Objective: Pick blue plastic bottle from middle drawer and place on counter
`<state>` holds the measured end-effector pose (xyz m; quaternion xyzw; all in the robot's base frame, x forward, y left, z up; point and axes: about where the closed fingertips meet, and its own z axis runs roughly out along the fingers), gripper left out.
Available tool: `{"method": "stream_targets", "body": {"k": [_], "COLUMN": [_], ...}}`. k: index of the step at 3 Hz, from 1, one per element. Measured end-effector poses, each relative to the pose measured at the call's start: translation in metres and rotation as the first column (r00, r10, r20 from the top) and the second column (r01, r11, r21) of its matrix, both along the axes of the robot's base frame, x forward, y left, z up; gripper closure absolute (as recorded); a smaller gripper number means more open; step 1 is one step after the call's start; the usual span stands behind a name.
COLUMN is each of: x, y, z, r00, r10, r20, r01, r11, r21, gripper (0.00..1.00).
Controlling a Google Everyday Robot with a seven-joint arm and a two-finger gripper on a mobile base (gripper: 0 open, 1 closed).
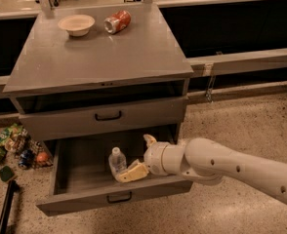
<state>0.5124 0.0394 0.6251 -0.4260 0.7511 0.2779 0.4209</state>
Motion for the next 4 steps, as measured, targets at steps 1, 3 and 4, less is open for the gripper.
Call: {"method": "stream_targets", "body": {"k": [1, 3, 4], "x": [0.014, 0.028, 0.031], "y": [0.000, 0.012, 0.019], "z": [-0.033, -0.063, -0.080], "r00": [0.9990, 0.9978, 0.9984], "r10": [-0.017, -0.015, -0.023], "r20": [0.042, 0.065, 0.051], "r01": [0.015, 0.007, 0.016], "r11": [0.999, 0.992, 0.991], "r21": [0.052, 0.123, 0.130], "gripper": [0.00, 0.00, 0.00]}}
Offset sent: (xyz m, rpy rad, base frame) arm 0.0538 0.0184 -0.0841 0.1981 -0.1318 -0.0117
